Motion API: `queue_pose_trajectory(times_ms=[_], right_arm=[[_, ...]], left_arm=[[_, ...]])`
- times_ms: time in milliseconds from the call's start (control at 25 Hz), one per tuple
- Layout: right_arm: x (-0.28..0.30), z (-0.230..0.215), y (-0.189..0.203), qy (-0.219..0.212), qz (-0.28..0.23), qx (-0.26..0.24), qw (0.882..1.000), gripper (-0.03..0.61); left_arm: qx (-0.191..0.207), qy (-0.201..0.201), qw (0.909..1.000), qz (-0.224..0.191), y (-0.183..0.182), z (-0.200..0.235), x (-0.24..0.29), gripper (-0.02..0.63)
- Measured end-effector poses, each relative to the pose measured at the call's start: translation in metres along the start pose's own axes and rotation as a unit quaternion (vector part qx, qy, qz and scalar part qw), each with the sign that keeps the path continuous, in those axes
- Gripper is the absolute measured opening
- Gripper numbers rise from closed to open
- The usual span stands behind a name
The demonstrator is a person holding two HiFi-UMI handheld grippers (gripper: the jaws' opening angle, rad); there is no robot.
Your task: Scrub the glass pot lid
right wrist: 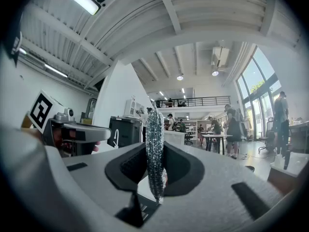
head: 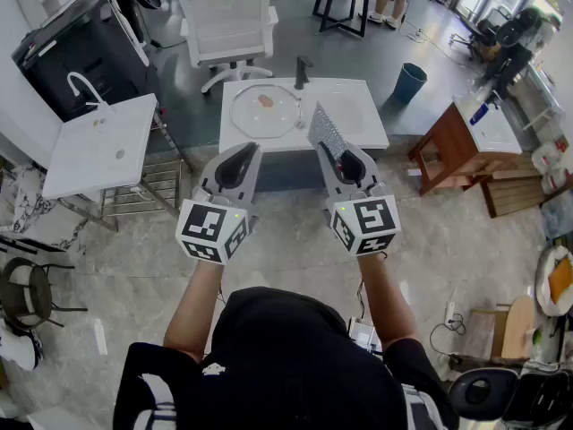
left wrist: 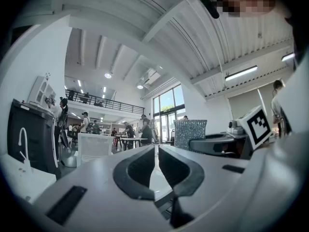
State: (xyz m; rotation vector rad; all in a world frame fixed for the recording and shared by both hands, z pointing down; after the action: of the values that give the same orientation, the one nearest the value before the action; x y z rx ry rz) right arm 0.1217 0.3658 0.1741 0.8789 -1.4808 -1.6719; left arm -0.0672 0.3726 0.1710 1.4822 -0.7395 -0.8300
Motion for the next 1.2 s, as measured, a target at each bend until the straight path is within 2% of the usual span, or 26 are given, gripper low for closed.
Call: queue_pose_trajectory(times_ms=[240,680,1000,1200], right_arm=[[-0.006,-0.004,0.002,0.005,-0.006,0.017,1.0,0.064],[-0.014,-0.011,0.021,-0.012,0.006,0.033,0.999,0.066],[0.007,-0.021,0.022,-0.018,0.007,0.026,0.999,0.066],[0.031,-0.031,0.022,-0.025,0.009,0.022,0.999,0.066]], left_arm=[[-0.006,0.001,1.0,0.003,0.003,-0.005,0.0,0.02],[-0.021,-0.008,0.9996,0.019,0.019,-0.014,0.0,0.02],[-0.024,-0.014,0.9995,0.015,0.019,0.001,0.018,0.02],[-0.012,-0.022,0.9997,0.009,0.018,0.016,0.038,0.02]])
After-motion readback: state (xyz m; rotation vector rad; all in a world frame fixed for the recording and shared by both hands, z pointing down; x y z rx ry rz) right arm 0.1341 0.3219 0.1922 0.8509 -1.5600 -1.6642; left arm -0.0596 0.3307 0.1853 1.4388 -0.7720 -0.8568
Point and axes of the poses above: the fingertips, and each gripper's own axes: x forward along the fingers, z to its left, y out of its underside, the point moved 7 cm from there along -x, backward along the fingers, and after that the axes turned 1 degree about -y, right-handed, at the moved point
